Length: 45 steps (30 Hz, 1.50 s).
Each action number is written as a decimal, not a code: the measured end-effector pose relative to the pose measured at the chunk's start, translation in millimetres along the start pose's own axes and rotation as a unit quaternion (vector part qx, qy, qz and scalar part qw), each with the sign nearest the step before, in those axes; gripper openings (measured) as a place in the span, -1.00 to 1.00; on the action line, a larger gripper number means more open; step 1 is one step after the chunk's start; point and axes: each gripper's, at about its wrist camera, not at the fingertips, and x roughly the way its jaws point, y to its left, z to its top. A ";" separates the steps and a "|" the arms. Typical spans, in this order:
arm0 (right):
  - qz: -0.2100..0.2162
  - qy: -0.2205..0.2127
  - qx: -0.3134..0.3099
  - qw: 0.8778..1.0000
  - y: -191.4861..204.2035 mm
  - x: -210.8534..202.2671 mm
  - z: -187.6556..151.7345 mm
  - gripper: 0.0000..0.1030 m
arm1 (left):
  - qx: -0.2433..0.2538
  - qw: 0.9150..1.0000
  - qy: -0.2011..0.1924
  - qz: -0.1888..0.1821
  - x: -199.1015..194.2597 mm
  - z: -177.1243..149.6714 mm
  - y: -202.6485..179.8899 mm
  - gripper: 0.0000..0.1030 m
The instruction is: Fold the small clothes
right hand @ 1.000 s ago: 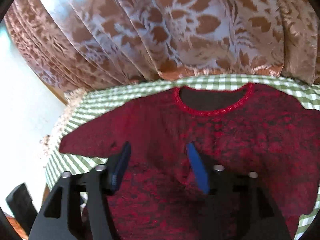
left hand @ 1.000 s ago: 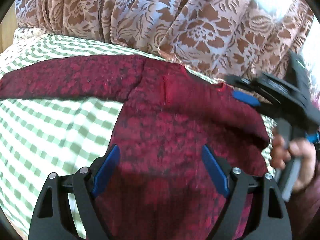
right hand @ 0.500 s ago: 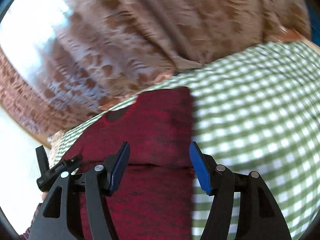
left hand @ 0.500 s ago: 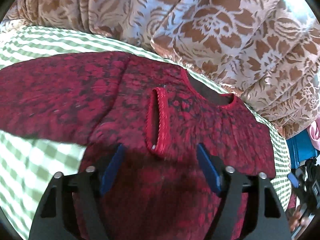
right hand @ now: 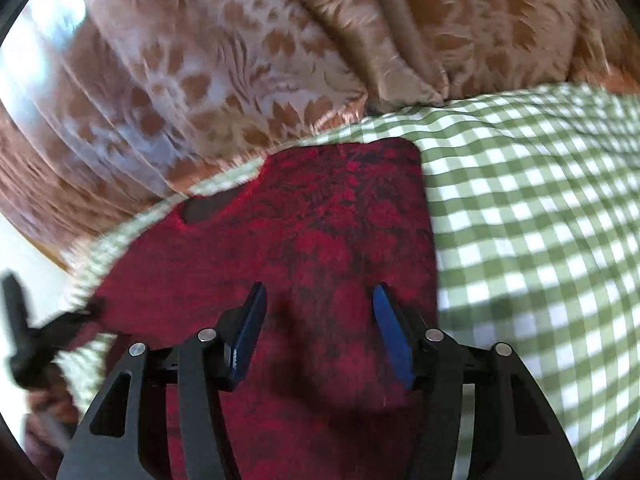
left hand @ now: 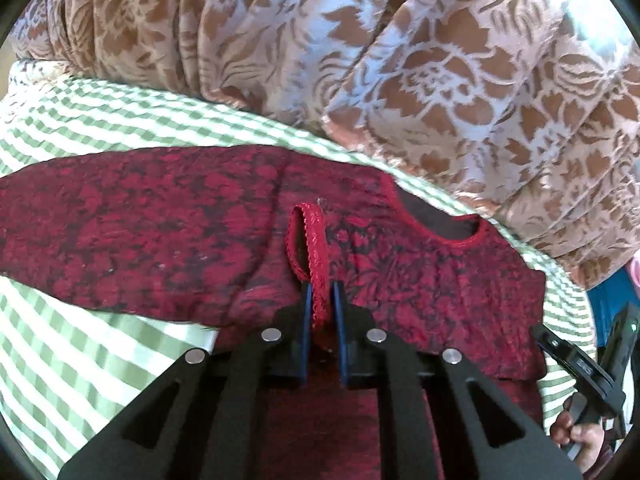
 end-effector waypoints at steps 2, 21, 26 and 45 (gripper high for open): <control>-0.028 0.013 -0.013 0.999 6.0 20.2 -0.4 0.07 | 0.000 1.000 0.004 0.016 7.4 -2.4 6.8 -0.82; -0.134 -0.031 -0.093 0.986 27.3 32.7 -16.2 0.32 | -0.144 0.988 -0.052 -0.009 -75.9 -36.9 124.2 0.12; -0.144 -0.033 -0.097 0.984 29.9 33.4 -16.4 0.36 | -0.282 0.955 -0.085 0.041 -109.6 -51.7 233.0 0.10; -0.150 -0.033 -0.103 0.983 30.1 35.4 -16.2 0.39 | -0.427 0.897 -0.085 0.075 -84.1 -13.1 362.1 -0.74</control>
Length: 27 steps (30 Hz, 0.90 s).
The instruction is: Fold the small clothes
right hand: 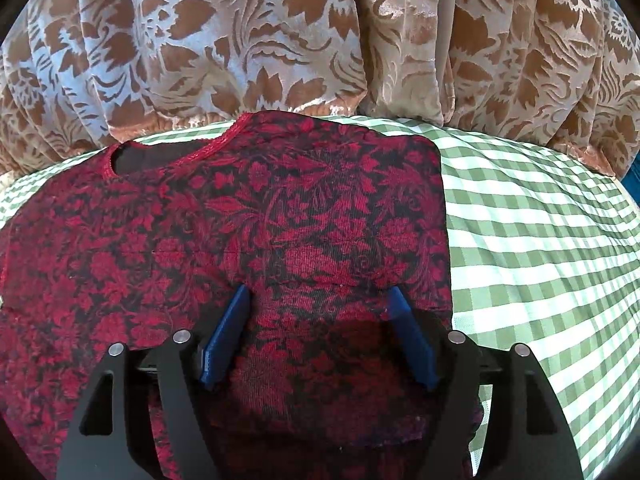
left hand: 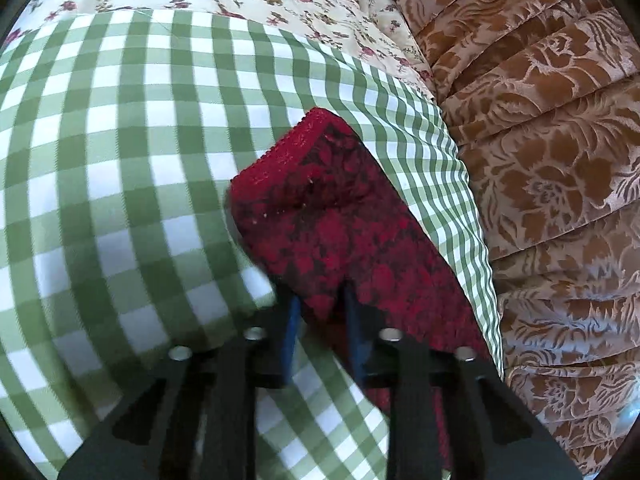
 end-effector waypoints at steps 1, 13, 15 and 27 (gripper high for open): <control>0.000 0.000 0.000 1.000 0.1 -0.1 -0.1 0.39 | 0.006 1.000 -0.002 0.002 -1.4 -0.6 -4.1 -0.77; 0.001 0.000 0.000 1.000 0.4 0.2 0.6 0.40 | 0.245 0.959 -0.038 -0.137 -93.1 -104.9 -166.5 -0.81; 0.002 0.000 0.001 1.000 0.0 0.1 0.8 0.40 | 0.287 0.943 -0.020 -0.165 -97.8 -145.1 -197.2 -0.81; 0.027 -0.001 0.021 0.999 -6.4 -1.1 0.7 0.48 | 0.478 0.863 0.120 -0.109 -19.4 -358.1 -271.6 -0.60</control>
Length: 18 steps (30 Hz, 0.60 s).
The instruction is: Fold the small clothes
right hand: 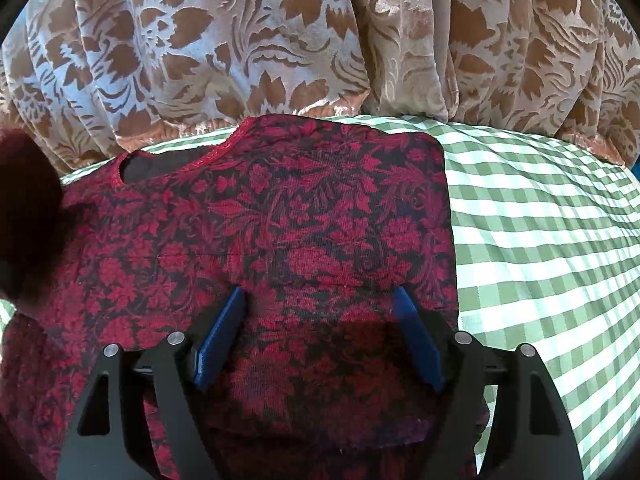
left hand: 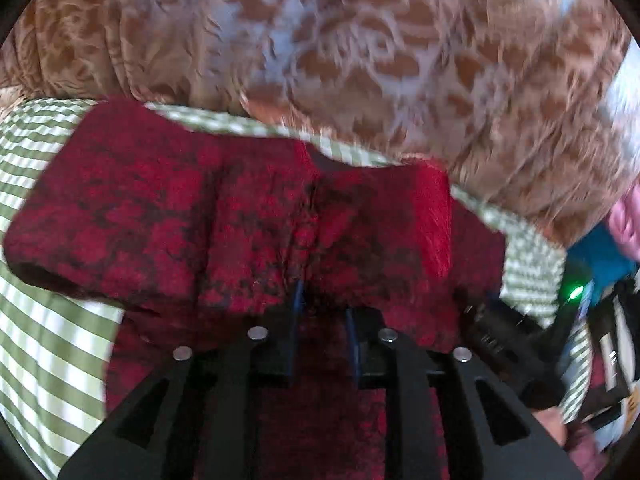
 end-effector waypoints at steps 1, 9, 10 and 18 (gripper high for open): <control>0.002 0.001 0.001 1.000 -0.3 0.0 0.2 0.49 | 0.004 1.000 -0.002 0.004 0.7 -3.6 -3.6 -0.55; 0.093 0.013 0.039 0.995 -1.6 -24.3 16.4 0.65 | 0.021 1.000 -0.021 -0.010 -21.6 -12.7 -10.5 0.21; 0.124 0.011 0.056 0.991 -1.6 -30.4 18.4 0.65 | 0.022 0.999 -0.023 -0.012 -25.4 -14.6 -9.8 0.25; 0.305 0.065 0.095 0.945 56.5 -34.4 19.3 0.57 | -0.001 0.999 -0.036 -0.017 -52.6 -43.0 14.8 0.32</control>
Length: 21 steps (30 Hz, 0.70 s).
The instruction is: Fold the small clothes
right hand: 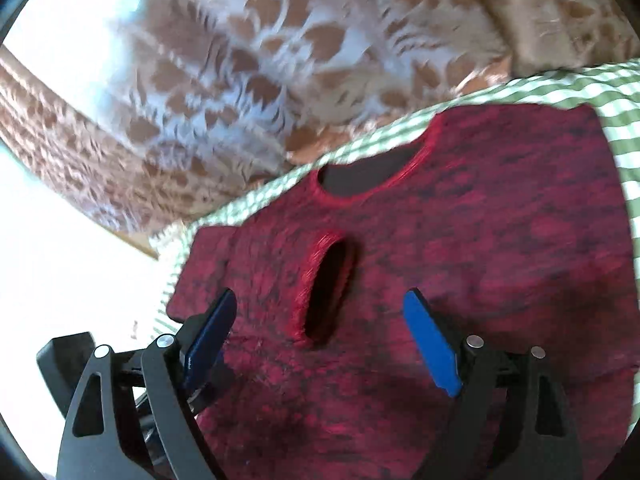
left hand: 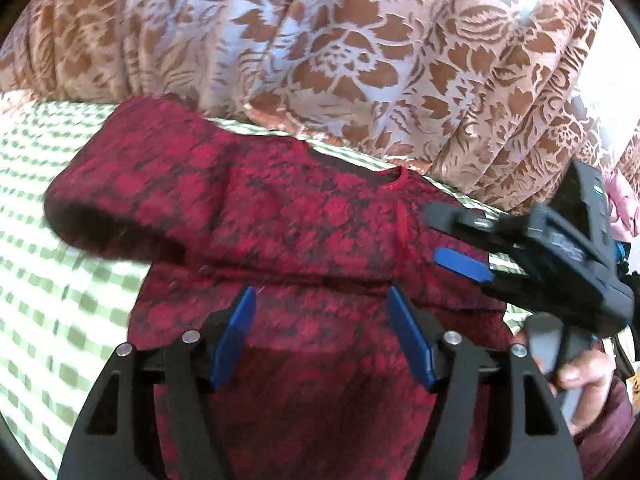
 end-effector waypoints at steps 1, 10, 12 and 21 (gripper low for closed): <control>-0.002 0.009 -0.006 1.000 5.2 9.4 -2.0 0.37 | -0.006 1.000 -0.001 0.003 -2.9 -3.5 4.6 0.32; -0.064 0.014 -0.062 0.996 49.7 38.0 -2.0 -0.72 | -0.084 0.996 -0.005 0.030 -27.0 -34.0 57.1 0.29; -0.059 -0.012 -0.092 0.994 65.7 14.0 0.3 -0.72 | -0.099 0.995 -0.005 0.030 -29.5 -37.3 65.6 0.29; -0.077 -0.095 -0.094 0.988 39.3 -84.1 19.1 -0.74 | -0.105 0.994 -0.005 0.042 -31.5 -47.8 71.2 0.29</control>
